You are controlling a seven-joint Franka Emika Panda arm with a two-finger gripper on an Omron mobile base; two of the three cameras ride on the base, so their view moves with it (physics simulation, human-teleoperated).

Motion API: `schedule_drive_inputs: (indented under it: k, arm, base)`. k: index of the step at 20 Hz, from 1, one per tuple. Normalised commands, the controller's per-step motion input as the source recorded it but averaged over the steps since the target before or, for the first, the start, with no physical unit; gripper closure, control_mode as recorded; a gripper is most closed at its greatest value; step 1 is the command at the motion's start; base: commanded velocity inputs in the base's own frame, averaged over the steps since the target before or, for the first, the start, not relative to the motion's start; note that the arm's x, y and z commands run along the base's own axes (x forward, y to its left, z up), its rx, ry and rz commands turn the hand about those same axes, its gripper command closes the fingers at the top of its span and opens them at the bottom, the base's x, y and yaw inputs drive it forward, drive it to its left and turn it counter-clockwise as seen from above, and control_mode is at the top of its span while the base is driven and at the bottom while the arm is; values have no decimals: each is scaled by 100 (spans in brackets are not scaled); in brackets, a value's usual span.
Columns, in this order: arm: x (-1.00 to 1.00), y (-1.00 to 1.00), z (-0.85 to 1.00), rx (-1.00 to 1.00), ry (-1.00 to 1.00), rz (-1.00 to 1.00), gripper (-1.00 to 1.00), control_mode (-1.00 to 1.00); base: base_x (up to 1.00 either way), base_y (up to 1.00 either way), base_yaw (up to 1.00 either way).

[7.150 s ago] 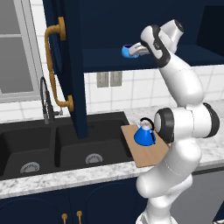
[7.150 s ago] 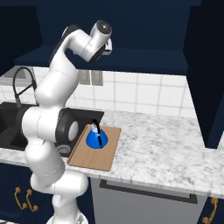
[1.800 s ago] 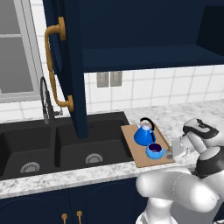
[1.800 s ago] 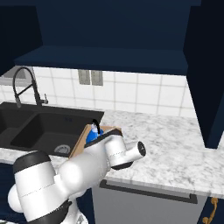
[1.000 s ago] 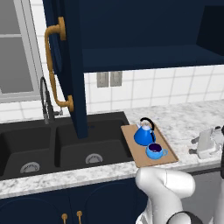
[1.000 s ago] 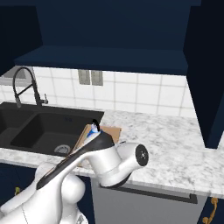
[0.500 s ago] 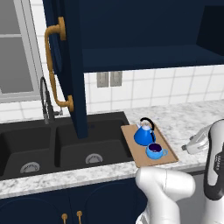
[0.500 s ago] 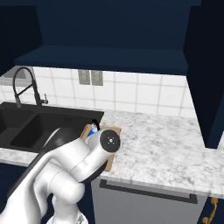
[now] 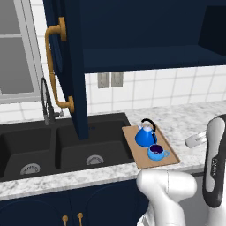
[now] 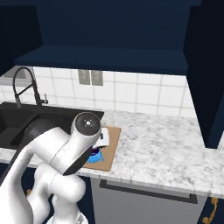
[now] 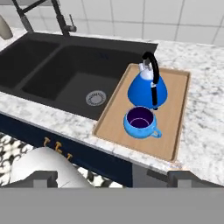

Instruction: Pick the kettle from the counter and place it on the tray. Then pick the mug from the cabinet and place it on the tray. Then close the cabinet doors.

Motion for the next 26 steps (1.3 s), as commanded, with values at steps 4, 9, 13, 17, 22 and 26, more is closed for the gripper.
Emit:
schedule_drive_inputs:
  k: [4, 9, 13, 17, 22, 26]
  arm:
    - [-11, -2, 41, -5, 19, -21, -100, -100]
    - [-12, 0, 24, -4, 14, -19, -100, -100]
    - [-21, -6, 13, 0, 10, -16, -100, -100]
    - [-7, 0, 0, -1, 7, -12, -100, -100]
    - [-12, -2, 0, 1, -3, -5, -100, -100]
    - [-58, -31, 1, 8, -15, -7, -100, -100]
  base:
    - [0, 0, 0]
    - [0, 0, 0]
    - [0, 0, 0]
    - [0, 0, 0]
    - [0, 0, 0]
    - [0, 0, 0]
